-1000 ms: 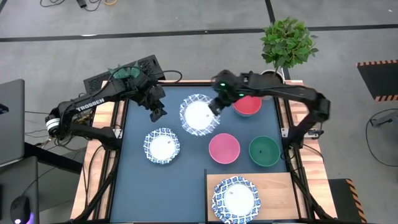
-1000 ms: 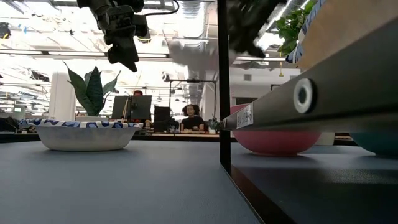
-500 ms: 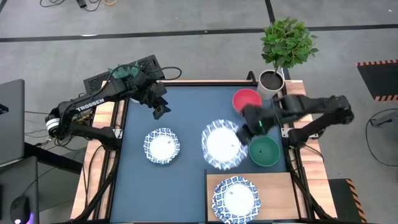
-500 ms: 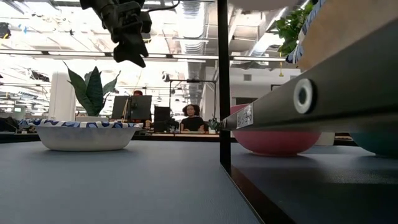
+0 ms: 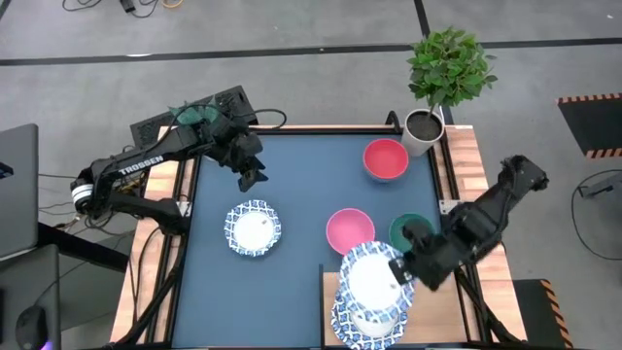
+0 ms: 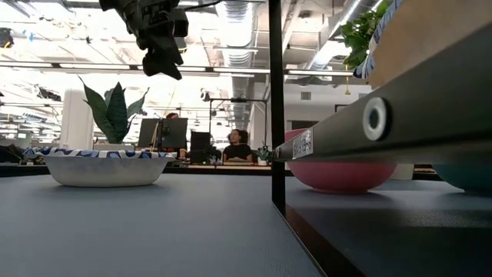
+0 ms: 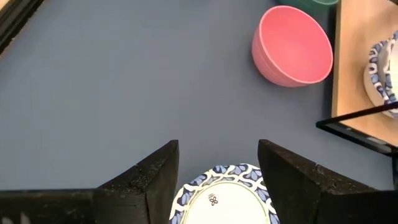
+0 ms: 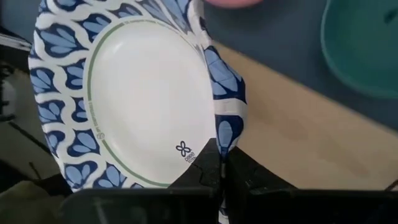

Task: Place and stack bowls onto a shelf
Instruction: Stack the white patterned bowl on the white patterned bowl on the shelf

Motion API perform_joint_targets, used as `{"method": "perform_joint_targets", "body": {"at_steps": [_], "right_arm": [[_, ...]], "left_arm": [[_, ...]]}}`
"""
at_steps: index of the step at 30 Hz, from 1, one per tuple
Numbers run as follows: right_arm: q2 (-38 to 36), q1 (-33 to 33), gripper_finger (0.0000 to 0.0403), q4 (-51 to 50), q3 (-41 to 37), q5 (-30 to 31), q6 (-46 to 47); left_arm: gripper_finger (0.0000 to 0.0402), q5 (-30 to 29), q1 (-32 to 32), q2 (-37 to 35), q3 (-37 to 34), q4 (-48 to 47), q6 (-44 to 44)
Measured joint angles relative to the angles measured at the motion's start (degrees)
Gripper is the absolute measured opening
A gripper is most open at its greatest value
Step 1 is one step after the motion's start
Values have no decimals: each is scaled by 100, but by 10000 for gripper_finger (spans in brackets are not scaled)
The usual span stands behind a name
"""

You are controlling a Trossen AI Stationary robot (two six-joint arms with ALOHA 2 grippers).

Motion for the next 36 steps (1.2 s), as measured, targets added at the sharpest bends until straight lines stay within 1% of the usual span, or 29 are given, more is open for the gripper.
{"method": "perform_joint_targets", "body": {"at_steps": [2, 8, 11, 20, 25, 36], "right_arm": [[152, 212, 24, 25, -2, 0, 241], [613, 498, 24, 64, -2, -84, 570], [800, 503, 24, 142, -2, -132, 591], [1270, 492, 25, 451, -2, -216, 547], [1381, 496, 35, 661, -2, -220, 527], [1323, 535, 71, 812, -2, -261, 505]], "left_arm": [[203, -40, -45, -1, 0, 6, -5], [203, -93, -192, -1, 0, 8, -47], [203, -192, -264, 0, 0, 14, -53], [203, -195, -328, 1, 0, 49, -62], [203, -188, -328, -1, 0, 47, -37], [203, -191, -328, -2, 0, 36, 155]]}}
